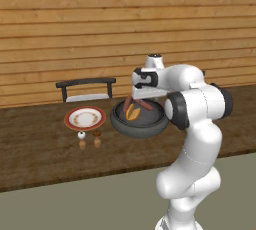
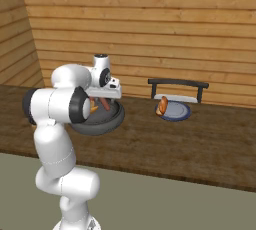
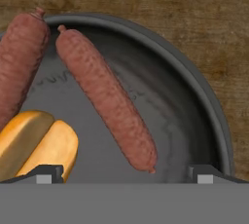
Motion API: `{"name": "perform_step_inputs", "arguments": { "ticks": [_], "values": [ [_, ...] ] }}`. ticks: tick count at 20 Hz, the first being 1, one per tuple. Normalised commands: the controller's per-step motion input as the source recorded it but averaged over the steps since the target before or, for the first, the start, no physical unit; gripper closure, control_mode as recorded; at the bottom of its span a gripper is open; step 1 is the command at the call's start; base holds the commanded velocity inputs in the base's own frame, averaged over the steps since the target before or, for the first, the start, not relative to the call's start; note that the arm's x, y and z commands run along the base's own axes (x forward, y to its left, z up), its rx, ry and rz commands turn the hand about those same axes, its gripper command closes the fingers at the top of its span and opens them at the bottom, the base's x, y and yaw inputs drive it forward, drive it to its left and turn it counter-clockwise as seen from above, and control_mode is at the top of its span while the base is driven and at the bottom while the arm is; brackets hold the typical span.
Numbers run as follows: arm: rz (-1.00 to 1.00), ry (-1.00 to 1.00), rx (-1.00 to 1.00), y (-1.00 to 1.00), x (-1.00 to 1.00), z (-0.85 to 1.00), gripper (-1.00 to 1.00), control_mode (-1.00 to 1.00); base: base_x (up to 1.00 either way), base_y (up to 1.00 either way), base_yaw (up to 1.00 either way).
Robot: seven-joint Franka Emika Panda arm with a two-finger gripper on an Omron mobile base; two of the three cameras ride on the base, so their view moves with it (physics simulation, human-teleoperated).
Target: Place one bun and one sausage from the bowl on each plate.
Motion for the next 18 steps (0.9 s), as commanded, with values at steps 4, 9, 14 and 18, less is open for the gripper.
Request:
{"name": "perform_step_inputs", "arguments": {
  "ticks": [4, 9, 14, 18],
  "values": [
    [0.00, 0.00, 0.00, 0.00, 0.07, -0.19, -1.00, -1.00, 0.00, 0.00, 0.00],
    [0.00, 0.00, 0.00, 0.02, 0.05, -0.17, -1.00, -1.00, 0.00, 0.00, 0.00],
    [0.00, 0.00, 0.00, 0.07, 0.06, -0.10, -1.00, -1.00, 0.00, 0.00, 0.00],
    [0.00, -0.04, 0.00, 0.02, 0.14, -0.32, -1.00, -1.00, 0.00, 0.00, 0.00]
  ]
}}
